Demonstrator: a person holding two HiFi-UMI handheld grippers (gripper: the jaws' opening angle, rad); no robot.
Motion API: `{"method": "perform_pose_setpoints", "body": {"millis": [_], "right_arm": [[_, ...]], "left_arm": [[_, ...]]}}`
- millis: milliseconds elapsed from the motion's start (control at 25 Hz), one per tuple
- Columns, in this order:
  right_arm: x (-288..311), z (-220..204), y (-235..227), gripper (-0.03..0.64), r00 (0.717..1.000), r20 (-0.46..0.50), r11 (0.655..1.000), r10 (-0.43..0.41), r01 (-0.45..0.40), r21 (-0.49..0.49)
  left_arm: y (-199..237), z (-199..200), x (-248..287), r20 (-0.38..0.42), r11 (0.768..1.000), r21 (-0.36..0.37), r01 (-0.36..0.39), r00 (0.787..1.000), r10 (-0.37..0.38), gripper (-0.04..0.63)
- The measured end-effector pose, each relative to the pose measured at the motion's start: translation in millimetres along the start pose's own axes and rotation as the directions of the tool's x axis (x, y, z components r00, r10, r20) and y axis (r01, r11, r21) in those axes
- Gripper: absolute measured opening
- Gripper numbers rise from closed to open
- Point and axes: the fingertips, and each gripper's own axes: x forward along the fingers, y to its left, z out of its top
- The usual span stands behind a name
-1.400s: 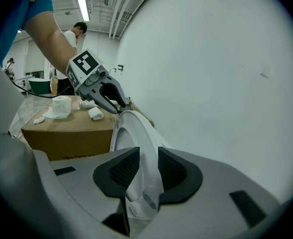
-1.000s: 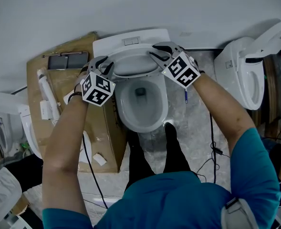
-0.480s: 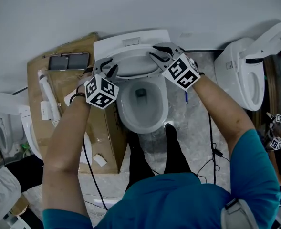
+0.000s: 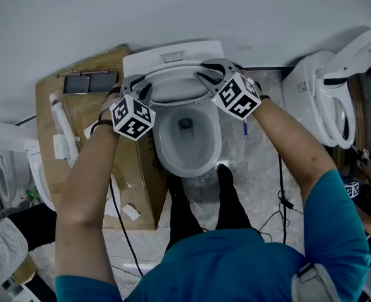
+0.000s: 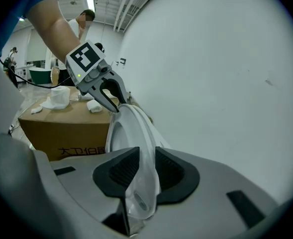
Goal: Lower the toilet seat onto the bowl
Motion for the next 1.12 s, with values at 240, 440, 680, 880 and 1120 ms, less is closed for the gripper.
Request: {"method": "perform_pose_setpoints", "body": {"millis": [240,440,680,880,1120], "right_arm": [[-4,1,7,0.087,1.000,-0.007,1.000,0.028,-0.028,-0.008],[-8,0,15,0.070,0.997,-0.014,0.997,0.071,-0.072,-0.029],[-20,-1,31,0.047,0.989,-0.017,0.987,0.149,-0.150,-0.064],[-30,-3,44,0.044,0.979,-0.030,0.974,0.204,-0.206,-0.090],[-38,-5,57,0.044,0.974,-0.032,0.968,0.224,-0.226,-0.109]], "left_arm": [[-7,-2,-8,-0.001,0.999,0.029,0.030,1.000,-0.030,0.098],[-10,-2,-15,0.008,0.997,0.049,0.060,0.998,-0.061,0.083],[-23,-4,-27,0.009,0.989,0.089,0.114,0.993,-0.115,0.044],[-36,-6,-35,-0.007,0.979,0.121,0.166,0.986,-0.166,0.040],[-48,-8,-43,-0.004,0.976,0.132,0.174,0.985,-0.175,0.038]]}}
